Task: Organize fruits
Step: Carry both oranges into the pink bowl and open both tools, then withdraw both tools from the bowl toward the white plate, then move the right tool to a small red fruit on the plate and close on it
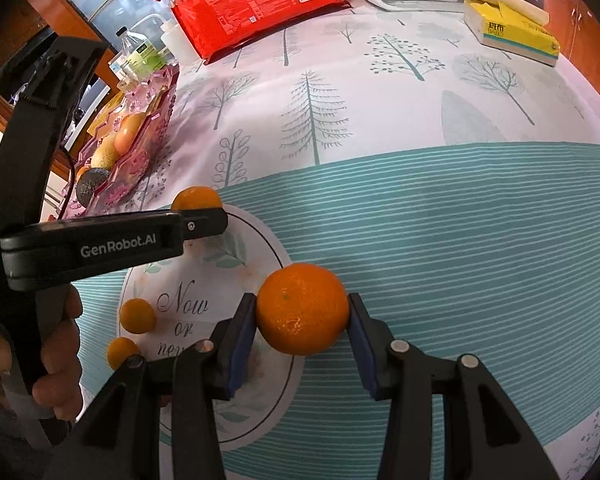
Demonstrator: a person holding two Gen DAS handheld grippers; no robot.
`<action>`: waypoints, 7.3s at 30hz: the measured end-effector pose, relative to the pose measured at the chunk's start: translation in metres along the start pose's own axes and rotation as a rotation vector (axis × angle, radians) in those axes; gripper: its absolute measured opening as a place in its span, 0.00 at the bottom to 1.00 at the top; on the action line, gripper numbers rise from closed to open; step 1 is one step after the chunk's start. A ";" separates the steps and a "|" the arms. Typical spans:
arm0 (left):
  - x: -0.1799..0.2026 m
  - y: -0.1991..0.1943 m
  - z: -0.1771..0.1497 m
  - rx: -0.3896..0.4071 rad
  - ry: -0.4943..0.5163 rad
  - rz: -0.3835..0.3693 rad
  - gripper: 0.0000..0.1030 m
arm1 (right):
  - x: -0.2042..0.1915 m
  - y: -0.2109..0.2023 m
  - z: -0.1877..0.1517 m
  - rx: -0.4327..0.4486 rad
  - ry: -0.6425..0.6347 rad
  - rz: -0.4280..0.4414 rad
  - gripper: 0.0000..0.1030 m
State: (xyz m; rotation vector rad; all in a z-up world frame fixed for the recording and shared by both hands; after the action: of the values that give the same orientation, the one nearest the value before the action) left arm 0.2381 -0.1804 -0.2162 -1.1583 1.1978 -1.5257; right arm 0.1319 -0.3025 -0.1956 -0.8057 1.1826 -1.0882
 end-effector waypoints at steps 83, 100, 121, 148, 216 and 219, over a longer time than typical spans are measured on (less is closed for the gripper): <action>-0.243 -0.102 0.045 0.092 0.042 0.123 0.38 | -0.247 0.019 0.133 0.123 0.034 -0.124 0.45; -0.249 -0.118 0.040 0.157 0.019 0.128 0.79 | -0.241 0.020 0.124 0.127 0.049 -0.104 0.48; -0.228 -0.189 -0.003 0.265 0.032 0.109 0.81 | -0.253 -0.043 0.076 0.217 0.034 -0.104 0.49; -0.137 -0.259 -0.084 0.366 0.221 0.019 0.88 | -0.218 -0.155 -0.013 0.449 0.133 -0.178 0.57; 0.006 -0.039 -0.125 -0.090 0.644 -0.112 0.56 | -0.034 0.001 -0.048 0.027 0.250 -0.084 0.32; 0.011 -0.034 -0.127 -0.108 0.675 -0.101 0.51 | -0.030 -0.003 -0.049 0.038 0.265 -0.085 0.32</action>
State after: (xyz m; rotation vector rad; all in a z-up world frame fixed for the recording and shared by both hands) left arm 0.1091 -0.1607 -0.1952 -0.7896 1.6928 -2.0358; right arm 0.0823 -0.2723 -0.1942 -0.7024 1.3534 -1.3134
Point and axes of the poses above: each gripper's, at about its wrist camera, not at the fingertips, and y roughly the way its jaws point, x to its right, z to its top, the point moved 2 cm from there along y, roughly the way its jaws point, and after that the axes turned 7 degrees about -x, right-handed, at the moved point
